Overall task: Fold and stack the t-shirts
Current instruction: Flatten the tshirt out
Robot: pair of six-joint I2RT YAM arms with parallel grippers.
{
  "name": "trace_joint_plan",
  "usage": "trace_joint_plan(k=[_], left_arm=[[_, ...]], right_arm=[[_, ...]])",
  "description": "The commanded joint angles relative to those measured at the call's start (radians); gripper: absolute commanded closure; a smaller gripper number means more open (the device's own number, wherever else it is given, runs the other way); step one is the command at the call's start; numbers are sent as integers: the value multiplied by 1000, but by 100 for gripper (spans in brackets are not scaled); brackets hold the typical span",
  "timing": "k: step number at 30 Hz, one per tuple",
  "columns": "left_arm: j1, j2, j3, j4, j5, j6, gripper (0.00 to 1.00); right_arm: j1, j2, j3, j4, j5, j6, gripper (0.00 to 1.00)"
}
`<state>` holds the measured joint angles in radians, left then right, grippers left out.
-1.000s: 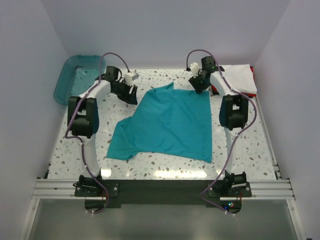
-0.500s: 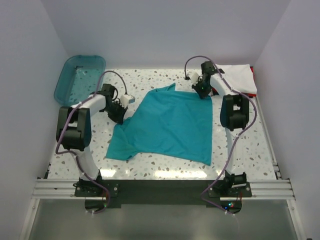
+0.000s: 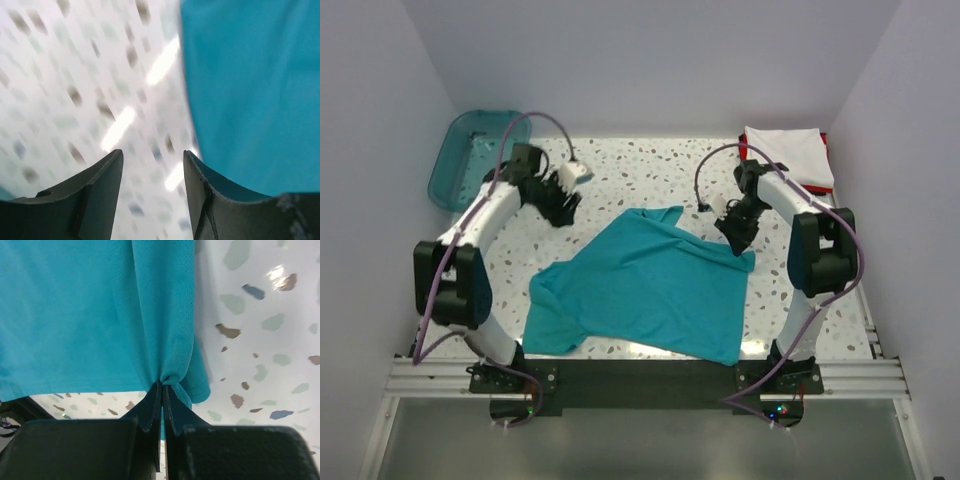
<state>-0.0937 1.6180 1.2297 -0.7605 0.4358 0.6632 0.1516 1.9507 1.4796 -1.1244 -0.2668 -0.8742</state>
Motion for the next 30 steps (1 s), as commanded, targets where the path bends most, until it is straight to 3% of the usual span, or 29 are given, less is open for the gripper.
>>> trace_joint_plan(k=[1,6,9,14,21,30], left_arm=[[-124,204,309,306,144,-238,43],[-244,611,774,323,193,-446,39],[-308,722,858,392,199,-526,33],[-391,770,843,501,196,-567,30],[-449,807,801,491,72,-478,30],[-465,832,786,398,-19,-352,40]], right_arm=[[6,-85,-53,-14,-32,-39,100],[14,-113,-47,-18,-63,29,100],[17,-136,-62,-8,-81,61,100],[19,-164,-88,-3,-92,90,100],[19,-191,-102,-6,-109,115,100],[19,-220,-107,-32,-101,96,100]])
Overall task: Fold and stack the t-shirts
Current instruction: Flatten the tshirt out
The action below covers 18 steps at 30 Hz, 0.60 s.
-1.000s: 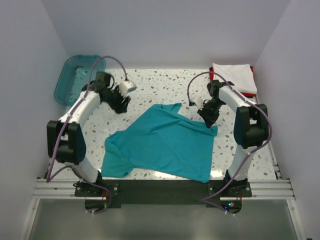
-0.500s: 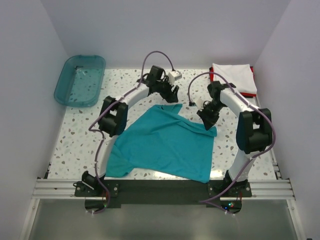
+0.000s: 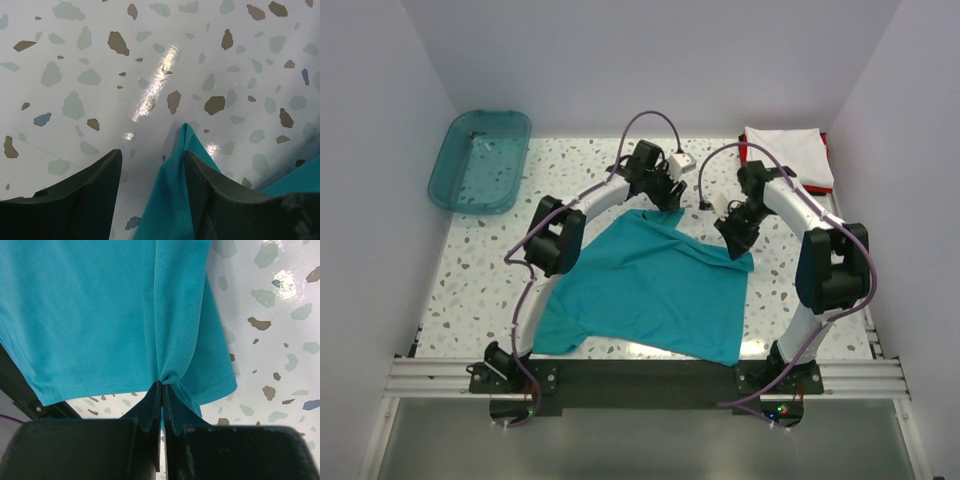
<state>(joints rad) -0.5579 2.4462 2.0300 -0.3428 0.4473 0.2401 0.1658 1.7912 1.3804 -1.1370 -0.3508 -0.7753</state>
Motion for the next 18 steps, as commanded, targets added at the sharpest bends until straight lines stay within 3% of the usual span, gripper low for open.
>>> trace_joint_plan(k=[1,7,9,10,13,18], left_arm=[[-2,2,-19,-21,-27,74,43],[-2,22,-19,-45,2,87,61],[-2,22,-30,-47,25,94,62],[-2,20,-37,-41,25,94,75],[15,16,-33,-32,11,76,100],[156,-127,-83,33,-68,-72,100]], right_arm=[[3,-62,-9,-20,-17,-4,100],[6,-61,-7,-23,-17,-2,100],[5,-62,-7,-27,-17,-2,100],[3,-64,-7,-30,-17,-2,100],[5,-73,-7,-38,-19,-4,100],[6,-108,5,-64,-14,-30,100]])
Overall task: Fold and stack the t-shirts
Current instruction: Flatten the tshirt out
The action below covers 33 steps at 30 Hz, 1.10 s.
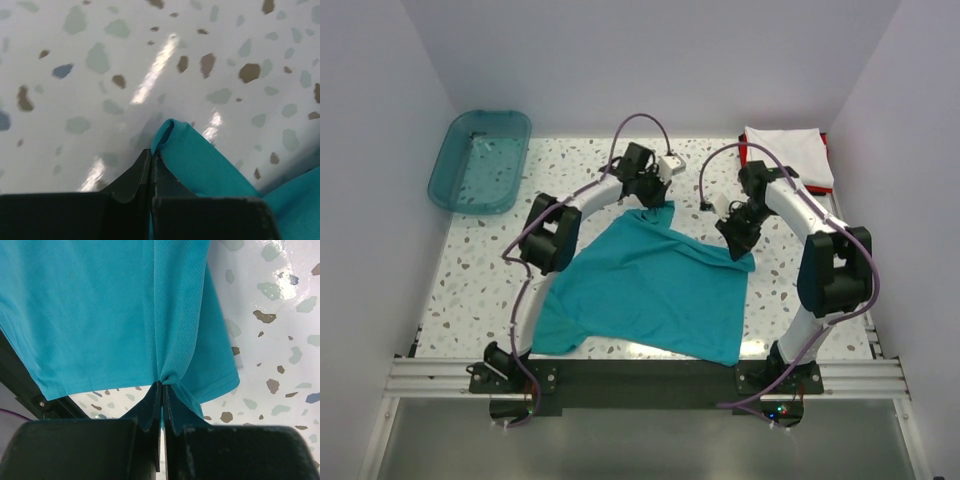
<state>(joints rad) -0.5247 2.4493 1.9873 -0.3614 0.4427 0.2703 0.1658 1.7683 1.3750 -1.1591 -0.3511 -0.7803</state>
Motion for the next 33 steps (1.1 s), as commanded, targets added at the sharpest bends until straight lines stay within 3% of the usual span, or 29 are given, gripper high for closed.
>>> trace_joint_plan(k=[1,7,9,12,14,19,22,26,28,30,33], left_arm=[[190,-165,-62,65,-84,-126,100],[368,-450,-251,128,-298,-215,100],[373,-538,-307,110,-480,-253,100],[370,-653,-401,98,-635,-319,100],[367,-735,-480,113,-662,-345,100],[258,-875,-603,125,-683,-353,100],[119,-950,-659,165,-742,-355,100],[-59,-1001,-798,164,-600,-344,100],[-92,-1018,-882,148,-445,-269,100],[-124,-1036,-955,157,-175,-168,100],[-149,-1076,-1047,141,5,2,93]], right_arm=[[5,-96,4,-40,-6,-30,100],[5,-119,-4,-13,3,-53,100],[5,-107,16,-10,-8,-51,100],[5,-102,38,-4,-3,-56,100],[5,-96,33,6,12,-59,100],[3,-98,10,56,61,-33,100],[-6,-105,22,90,93,1,100],[-38,-102,32,104,127,26,100],[-61,-95,32,98,146,26,100],[-78,-84,29,93,155,30,100],[-91,-67,30,82,162,15,100]])
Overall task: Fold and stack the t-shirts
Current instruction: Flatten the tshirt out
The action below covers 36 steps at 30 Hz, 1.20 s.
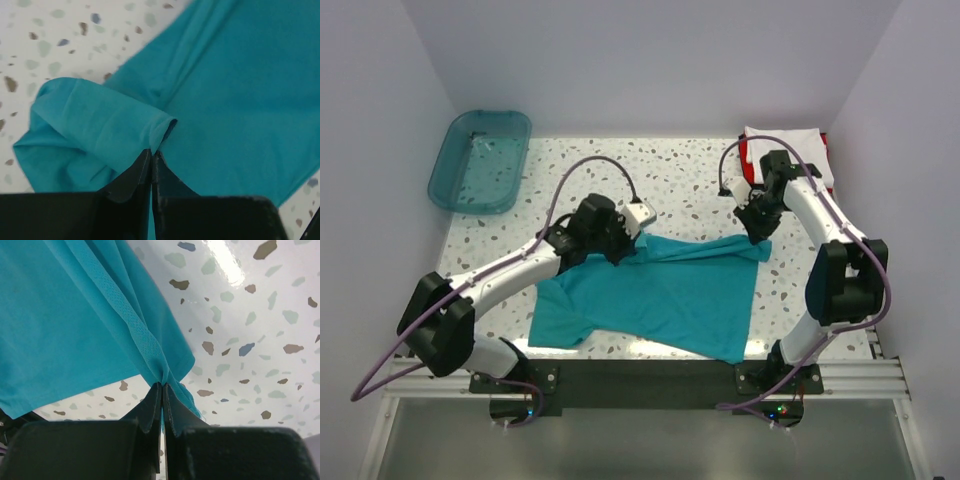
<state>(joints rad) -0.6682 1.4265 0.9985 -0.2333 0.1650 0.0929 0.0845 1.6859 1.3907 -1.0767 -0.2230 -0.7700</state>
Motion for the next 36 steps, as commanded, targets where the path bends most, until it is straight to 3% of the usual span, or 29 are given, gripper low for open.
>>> trace_joint_plan(k=[1,3,4,5,9,11,12,13,14,15,16,17,18,19,20,22,24,32,36], left_arm=[[-7,-75,-98,6,303,244,90],[-5,-100,-123,-21,381,345,80],[-5,-130,-133,-73,407,473,76],[-2,-147,-136,-98,442,535,64],[44,-212,-130,-175,481,847,41],[125,-178,-66,-217,566,1032,23],[154,-93,-16,-359,614,1107,22],[180,-27,135,-479,654,1333,23],[179,44,223,-614,668,1463,26],[176,124,314,-881,669,1589,28],[173,278,491,-1009,660,1813,29],[164,345,564,-1087,657,1824,31],[150,385,612,-1084,636,1819,35],[133,428,643,-1084,604,1908,39],[101,436,632,-1084,518,1983,49],[53,459,603,-1083,422,2138,54],[26,483,582,-1083,390,2173,57],[-41,568,551,-1055,304,2205,55],[-56,600,549,-1029,288,2200,48]], right_arm=[[-11,17,14,1,37,-2,100],[-8,26,22,-6,31,-9,100],[-9,32,28,-11,28,-18,100],[-11,38,34,-22,24,-21,100],[-9,57,70,-43,10,-38,100],[-6,57,79,-55,4,-43,100],[-6,58,82,-60,-1,-45,100],[-5,60,83,-61,-3,-45,100],[-3,60,85,-68,-6,-45,100],[-3,60,82,-74,-12,-45,100],[0,63,77,-80,-16,-41,100],[0,63,74,-83,-21,-40,100],[0,66,68,-86,-25,-34,100],[0,66,64,-88,-36,-22,100],[0,66,61,-92,-41,-14,100],[0,72,53,-100,-55,9,100],[-2,77,53,-106,-62,27,100],[0,55,27,-77,-98,81,100],[0,43,-2,-68,-99,84,100]])
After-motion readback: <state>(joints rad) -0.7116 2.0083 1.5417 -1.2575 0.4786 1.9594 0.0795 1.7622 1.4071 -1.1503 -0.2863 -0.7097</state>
